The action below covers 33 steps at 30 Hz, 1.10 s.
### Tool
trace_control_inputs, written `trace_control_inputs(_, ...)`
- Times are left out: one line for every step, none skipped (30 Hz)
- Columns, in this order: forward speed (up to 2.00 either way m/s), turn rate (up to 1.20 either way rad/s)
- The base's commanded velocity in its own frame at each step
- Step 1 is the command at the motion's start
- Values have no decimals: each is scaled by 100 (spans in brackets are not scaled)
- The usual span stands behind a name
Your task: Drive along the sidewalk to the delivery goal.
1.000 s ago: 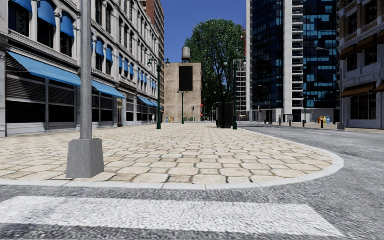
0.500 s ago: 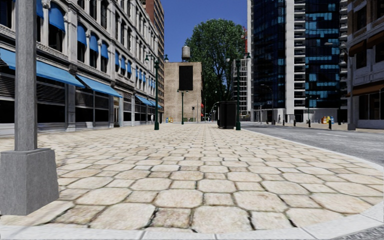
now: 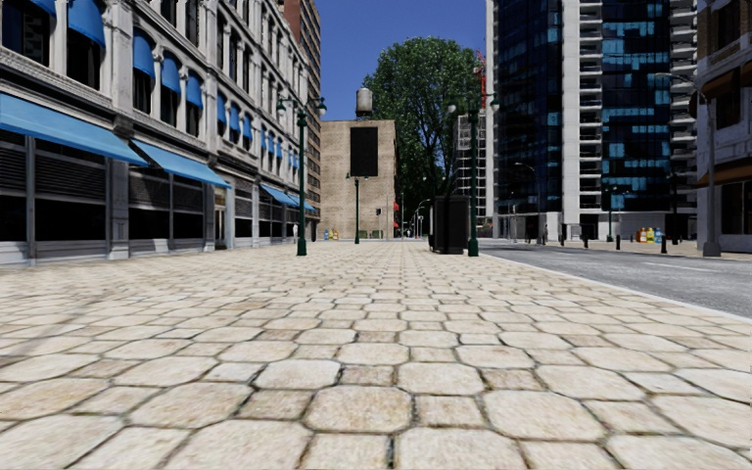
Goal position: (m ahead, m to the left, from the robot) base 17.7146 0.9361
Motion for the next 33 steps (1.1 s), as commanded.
trace_control_inputs(200, 0)
trace_control_inputs(200, 0)
trace_control_inputs(200, 0)
trace_control_inputs(200, 0)
trace_control_inputs(200, 0)
trace_control_inputs(200, 0)
trace_control_inputs(200, 0)
trace_control_inputs(200, 0)
trace_control_inputs(200, 0)
trace_control_inputs(200, 0)
trace_control_inputs(200, 0)
trace_control_inputs(200, 0)
trace_control_inputs(200, 0)
trace_control_inputs(200, 0)
trace_control_inputs(200, 0)
trace_control_inputs(200, 0)
trace_control_inputs(200, 0)
trace_control_inputs(200, 0)
trace_control_inputs(200, 0)
trace_control_inputs(200, 0)
trace_control_inputs(200, 0)
trace_control_inputs(200, 0)
trace_control_inputs(200, 0)
trace_control_inputs(200, 0)
trace_control_inputs(200, 0)
trace_control_inputs(200, 0)
trace_control_inputs(200, 0)
trace_control_inputs(200, 0)
trace_control_inputs(200, 0)
trace_control_inputs(200, 0)
trace_control_inputs(200, 0)
trace_control_inputs(200, 0)
trace_control_inputs(200, 0)
